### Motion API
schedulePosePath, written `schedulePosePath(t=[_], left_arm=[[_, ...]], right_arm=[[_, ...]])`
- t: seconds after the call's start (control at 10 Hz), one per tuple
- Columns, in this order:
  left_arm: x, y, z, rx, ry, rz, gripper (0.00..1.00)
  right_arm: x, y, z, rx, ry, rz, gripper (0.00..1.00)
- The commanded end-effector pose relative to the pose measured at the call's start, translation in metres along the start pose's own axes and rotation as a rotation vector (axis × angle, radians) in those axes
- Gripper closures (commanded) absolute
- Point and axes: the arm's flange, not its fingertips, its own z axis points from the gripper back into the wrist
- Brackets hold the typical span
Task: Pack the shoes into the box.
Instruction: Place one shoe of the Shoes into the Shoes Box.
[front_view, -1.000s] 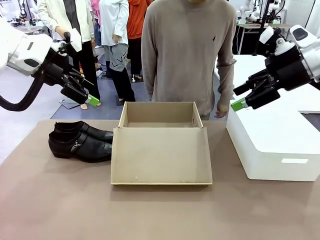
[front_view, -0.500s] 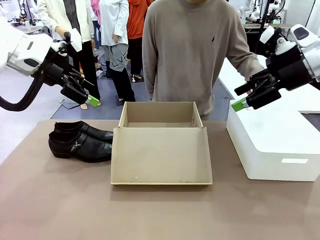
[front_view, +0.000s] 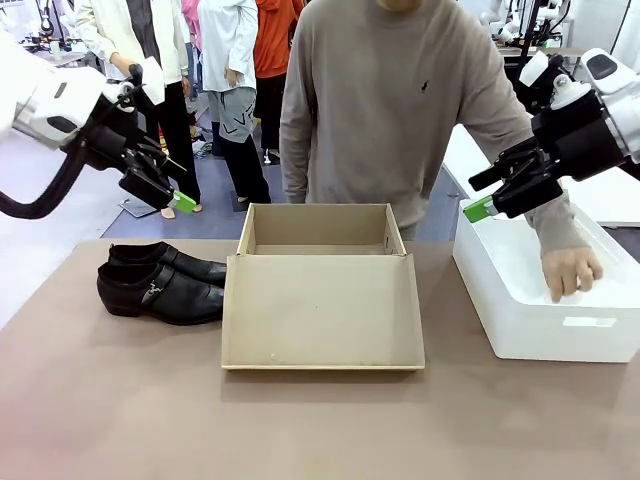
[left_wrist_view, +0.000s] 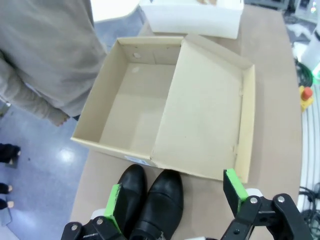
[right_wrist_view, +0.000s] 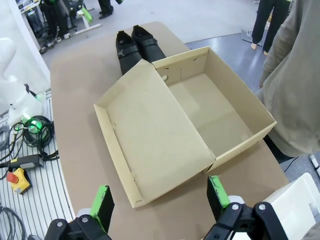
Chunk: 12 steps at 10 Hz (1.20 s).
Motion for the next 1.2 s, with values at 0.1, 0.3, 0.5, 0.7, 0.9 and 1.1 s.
schedulePosePath(t=[0.1,0.3,0.5,0.7,0.9,1.1], left_arm=[[0.012,0.034,0.017,-0.066,0.179,-0.168,0.00],[0.022,0.057,0.021,-0.130,0.310,-0.273,0.00],[0.029,0.088,0.012,-0.173,0.447,-0.337,0.00],[0.030,0.115,-0.004,-0.196,0.568,-0.381,0.00],[0.023,0.136,-0.025,-0.177,0.635,-0.325,0.00],[0.007,0.149,-0.043,-0.170,0.682,-0.258,0.00]], right_arm=[[0.000,-0.004,-0.002,0.010,-0.027,0.029,0.00],[0.000,-0.004,-0.002,0.010,-0.027,0.029,0.00],[0.000,-0.004,-0.002,0.010,-0.027,0.029,0.00],[0.000,-0.004,-0.002,0.010,-0.027,0.029,0.00],[0.000,-0.004,-0.002,0.010,-0.027,0.029,0.00],[0.000,-0.004,-0.002,0.010,-0.027,0.029,0.00]])
